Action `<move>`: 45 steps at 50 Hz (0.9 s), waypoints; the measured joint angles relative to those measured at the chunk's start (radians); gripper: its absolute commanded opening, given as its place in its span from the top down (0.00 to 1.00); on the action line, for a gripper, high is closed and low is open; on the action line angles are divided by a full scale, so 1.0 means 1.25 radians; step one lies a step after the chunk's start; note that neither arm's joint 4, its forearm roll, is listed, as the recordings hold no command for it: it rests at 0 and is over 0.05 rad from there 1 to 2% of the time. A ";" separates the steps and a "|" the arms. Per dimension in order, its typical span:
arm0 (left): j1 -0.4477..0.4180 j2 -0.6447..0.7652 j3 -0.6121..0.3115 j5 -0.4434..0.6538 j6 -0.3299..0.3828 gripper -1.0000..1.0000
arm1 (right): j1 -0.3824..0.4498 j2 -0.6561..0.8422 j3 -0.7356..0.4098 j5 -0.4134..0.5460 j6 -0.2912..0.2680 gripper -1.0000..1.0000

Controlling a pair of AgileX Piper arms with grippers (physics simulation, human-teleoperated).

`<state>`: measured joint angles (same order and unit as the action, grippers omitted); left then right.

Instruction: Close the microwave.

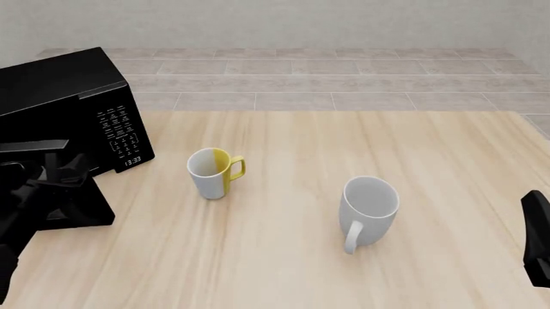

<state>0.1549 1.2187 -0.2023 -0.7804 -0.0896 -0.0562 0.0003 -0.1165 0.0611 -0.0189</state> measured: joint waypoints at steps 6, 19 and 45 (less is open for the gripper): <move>0.002 0.020 -0.020 0.006 -0.010 0.00 | 0.000 0.000 -0.001 0.001 0.001 0.00; 0.015 0.066 -0.080 0.041 -0.042 0.00 | 0.003 0.000 0.002 -0.001 0.002 0.00; 0.034 0.134 -0.163 0.075 -0.091 0.00 | 0.006 0.000 0.002 -0.006 -0.007 0.00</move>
<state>0.1979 1.3859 -0.4057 -0.6870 -0.2029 -0.0484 0.0001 -0.1136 0.0540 -0.0270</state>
